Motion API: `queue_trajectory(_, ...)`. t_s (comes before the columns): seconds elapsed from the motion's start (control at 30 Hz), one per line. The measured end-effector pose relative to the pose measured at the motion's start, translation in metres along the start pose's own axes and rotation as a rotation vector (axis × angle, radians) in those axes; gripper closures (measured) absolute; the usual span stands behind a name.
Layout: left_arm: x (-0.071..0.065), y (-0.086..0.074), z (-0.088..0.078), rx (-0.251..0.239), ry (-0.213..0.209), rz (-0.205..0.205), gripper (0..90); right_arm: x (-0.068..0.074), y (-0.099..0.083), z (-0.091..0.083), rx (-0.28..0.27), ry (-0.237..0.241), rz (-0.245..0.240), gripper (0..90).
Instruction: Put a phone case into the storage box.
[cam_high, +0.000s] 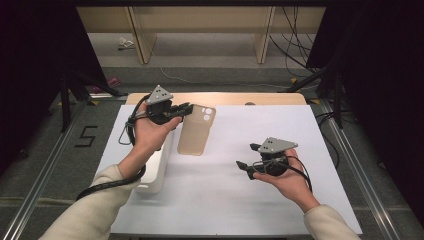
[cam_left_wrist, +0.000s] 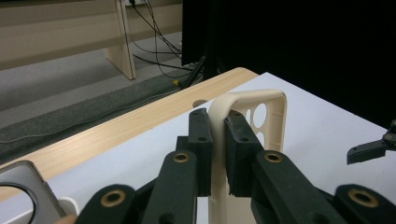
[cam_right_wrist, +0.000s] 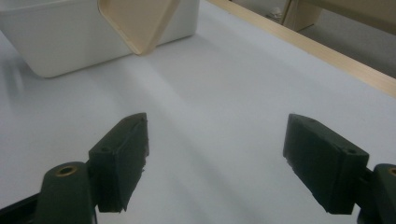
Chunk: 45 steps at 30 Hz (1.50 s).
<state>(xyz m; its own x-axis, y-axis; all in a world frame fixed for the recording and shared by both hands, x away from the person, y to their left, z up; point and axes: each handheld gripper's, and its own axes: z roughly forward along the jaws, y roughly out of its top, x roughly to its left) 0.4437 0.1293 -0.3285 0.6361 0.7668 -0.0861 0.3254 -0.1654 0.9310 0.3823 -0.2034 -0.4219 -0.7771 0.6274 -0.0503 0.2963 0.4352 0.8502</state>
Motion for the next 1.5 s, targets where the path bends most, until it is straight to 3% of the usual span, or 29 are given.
queue_trajectory(0.77,0.019,0.009,-0.021,-0.047,0.016,-0.029,82.1,-0.009,-0.007,-0.015,-0.032,-0.029,0.050,23.5)
queue_trajectory(1.5,0.041,0.014,-0.037,-0.066,0.053,-0.025,82.0,-0.015,-0.016,-0.027,-0.039,-0.059,0.073,23.6)
